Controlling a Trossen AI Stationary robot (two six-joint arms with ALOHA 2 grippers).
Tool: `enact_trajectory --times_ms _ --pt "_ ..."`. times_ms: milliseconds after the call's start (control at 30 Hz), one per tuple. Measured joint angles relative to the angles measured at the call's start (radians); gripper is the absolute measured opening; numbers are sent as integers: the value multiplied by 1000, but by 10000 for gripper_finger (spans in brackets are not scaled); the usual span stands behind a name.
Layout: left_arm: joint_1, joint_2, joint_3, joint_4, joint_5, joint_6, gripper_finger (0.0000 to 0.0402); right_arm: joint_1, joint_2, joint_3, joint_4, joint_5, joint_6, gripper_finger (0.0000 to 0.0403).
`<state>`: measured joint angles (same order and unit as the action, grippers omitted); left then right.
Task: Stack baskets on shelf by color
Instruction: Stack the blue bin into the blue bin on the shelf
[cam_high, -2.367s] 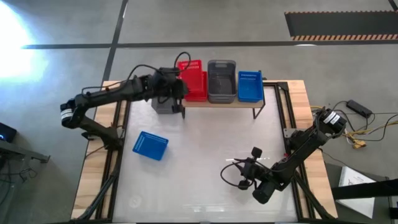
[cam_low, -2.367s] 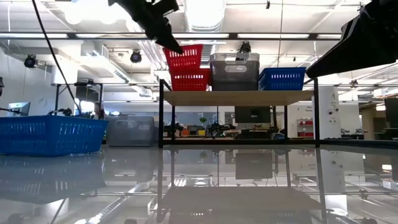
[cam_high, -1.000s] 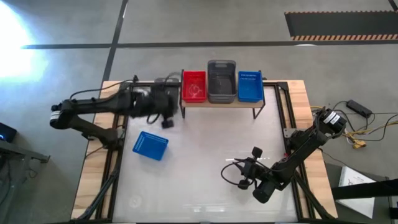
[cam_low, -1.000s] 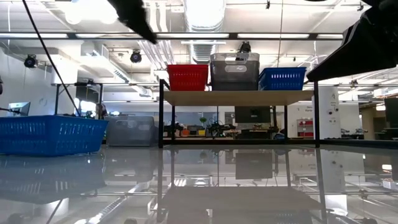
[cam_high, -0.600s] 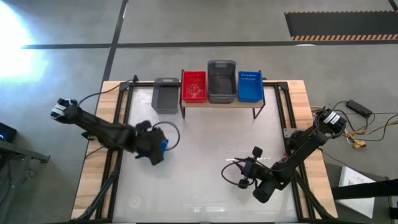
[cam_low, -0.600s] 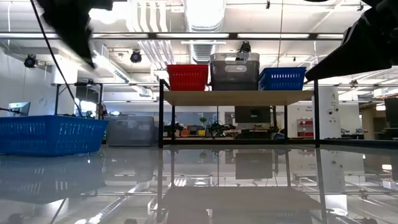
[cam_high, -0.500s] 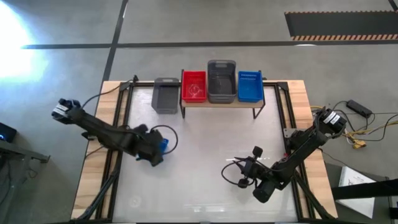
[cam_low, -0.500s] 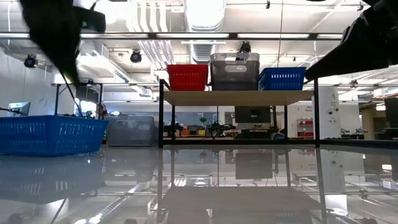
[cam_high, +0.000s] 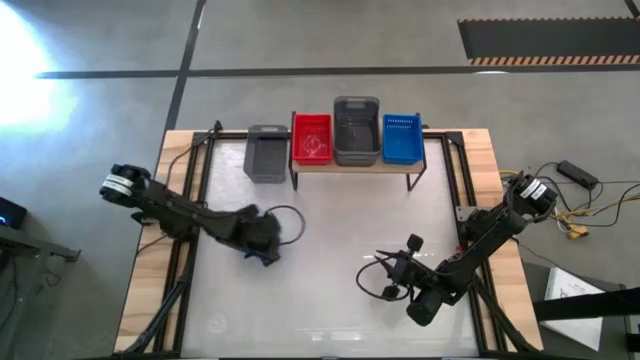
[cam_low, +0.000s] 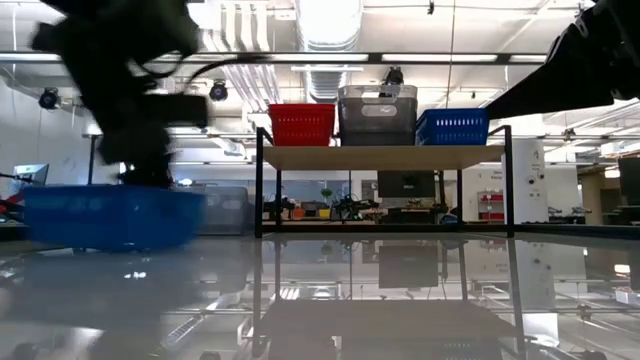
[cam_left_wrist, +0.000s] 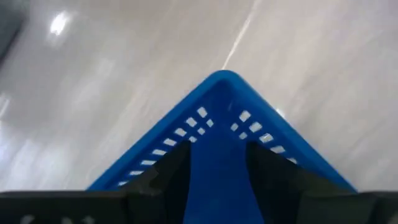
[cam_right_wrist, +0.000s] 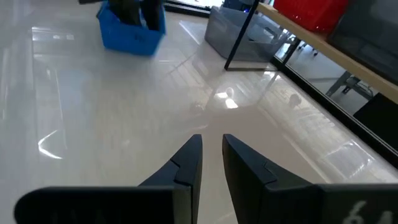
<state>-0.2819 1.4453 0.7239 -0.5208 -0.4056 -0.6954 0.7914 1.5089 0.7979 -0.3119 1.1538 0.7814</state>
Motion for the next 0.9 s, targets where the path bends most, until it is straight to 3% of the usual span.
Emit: enact_trajectory --times_ms 133,233,333,467,667,900 --pt "17 117 54 387 21 314 138 0 0 0 4 0 0 57" --pt "13 227 119 670 146 534 138 0 0 0 4 0 1 57" --pt "3 332 214 812 280 671 138 0 0 0 4 -2 3 57" --pt "-4 410 358 726 296 676 138 0 0 0 7 -67 4 57" --pt "-27 414 510 391 257 507 138 -11 0 0 79 -138 -65 68" --pt "-114 303 540 -60 -75 201 138 -121 13 0 460 -393 -429 126"
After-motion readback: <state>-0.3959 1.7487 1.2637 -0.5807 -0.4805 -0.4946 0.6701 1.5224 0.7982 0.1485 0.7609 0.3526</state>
